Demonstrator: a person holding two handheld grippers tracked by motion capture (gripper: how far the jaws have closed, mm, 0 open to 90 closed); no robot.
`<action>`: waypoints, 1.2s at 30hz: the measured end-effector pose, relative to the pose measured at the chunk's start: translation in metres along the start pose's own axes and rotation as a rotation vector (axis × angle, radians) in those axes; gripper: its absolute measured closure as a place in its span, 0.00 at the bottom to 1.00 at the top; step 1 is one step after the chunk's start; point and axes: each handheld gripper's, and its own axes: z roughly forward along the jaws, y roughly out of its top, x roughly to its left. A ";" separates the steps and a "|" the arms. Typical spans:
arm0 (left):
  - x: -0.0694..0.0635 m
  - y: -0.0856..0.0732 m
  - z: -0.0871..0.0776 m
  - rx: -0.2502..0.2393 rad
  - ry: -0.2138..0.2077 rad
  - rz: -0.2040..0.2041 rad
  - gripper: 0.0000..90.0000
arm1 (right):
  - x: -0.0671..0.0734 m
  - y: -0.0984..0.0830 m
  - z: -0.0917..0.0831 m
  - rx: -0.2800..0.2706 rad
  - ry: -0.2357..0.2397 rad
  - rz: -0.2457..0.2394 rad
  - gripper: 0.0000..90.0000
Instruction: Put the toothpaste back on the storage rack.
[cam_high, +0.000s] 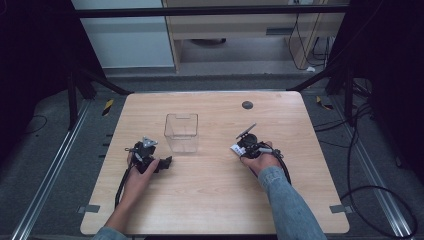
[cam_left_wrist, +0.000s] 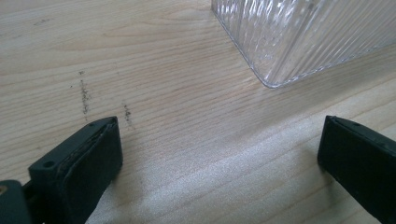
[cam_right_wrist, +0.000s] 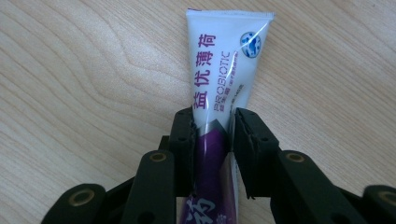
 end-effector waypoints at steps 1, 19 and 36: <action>0.000 0.000 0.000 -0.001 0.001 -0.001 0.00 | 0.000 0.000 0.000 0.002 0.001 0.004 0.76; 0.000 0.000 0.000 0.000 0.000 0.000 0.00 | 0.005 0.006 -0.001 0.040 -0.047 0.004 0.83; 0.000 0.000 0.000 0.000 -0.002 0.000 0.00 | -0.009 0.008 -0.025 -0.080 -0.011 0.077 0.88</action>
